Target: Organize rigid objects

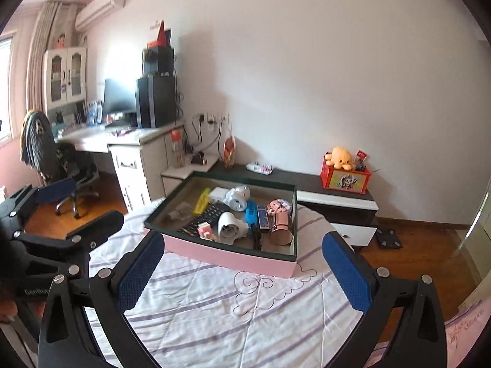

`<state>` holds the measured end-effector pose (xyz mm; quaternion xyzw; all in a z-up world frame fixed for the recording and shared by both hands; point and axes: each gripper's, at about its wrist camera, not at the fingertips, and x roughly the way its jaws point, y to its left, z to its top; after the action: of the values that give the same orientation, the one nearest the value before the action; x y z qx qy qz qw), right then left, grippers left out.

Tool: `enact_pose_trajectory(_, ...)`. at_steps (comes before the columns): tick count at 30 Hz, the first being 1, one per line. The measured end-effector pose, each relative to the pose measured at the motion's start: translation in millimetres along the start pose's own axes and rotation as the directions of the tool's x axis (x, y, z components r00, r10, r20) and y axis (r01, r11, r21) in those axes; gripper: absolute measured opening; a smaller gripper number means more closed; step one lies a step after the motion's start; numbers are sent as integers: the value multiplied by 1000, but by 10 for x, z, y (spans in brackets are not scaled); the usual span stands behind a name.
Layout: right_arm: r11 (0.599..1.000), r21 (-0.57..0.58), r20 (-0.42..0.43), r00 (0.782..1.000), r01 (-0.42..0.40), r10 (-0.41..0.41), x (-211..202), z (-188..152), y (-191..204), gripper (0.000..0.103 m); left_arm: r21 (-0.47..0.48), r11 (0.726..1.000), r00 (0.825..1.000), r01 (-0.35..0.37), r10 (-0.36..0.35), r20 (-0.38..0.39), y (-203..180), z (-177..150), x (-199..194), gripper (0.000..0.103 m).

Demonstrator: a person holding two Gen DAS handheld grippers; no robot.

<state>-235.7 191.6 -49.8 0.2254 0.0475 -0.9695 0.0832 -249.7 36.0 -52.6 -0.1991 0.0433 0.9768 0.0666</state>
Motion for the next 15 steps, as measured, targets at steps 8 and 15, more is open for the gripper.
enact_pose_trajectory(8, 999, 19, 126, 991, 40, -42, -805, -102, 139, 103, 6, 998, 992, -68, 67, 108, -71, -15, -872, 103)
enact_pose_trajectory(15, 998, 17, 206, 977, 60, -62, -1346, -146, 254, 103, -4, 997, 981, -77, 77, 176, -95, -42, -1408, 103)
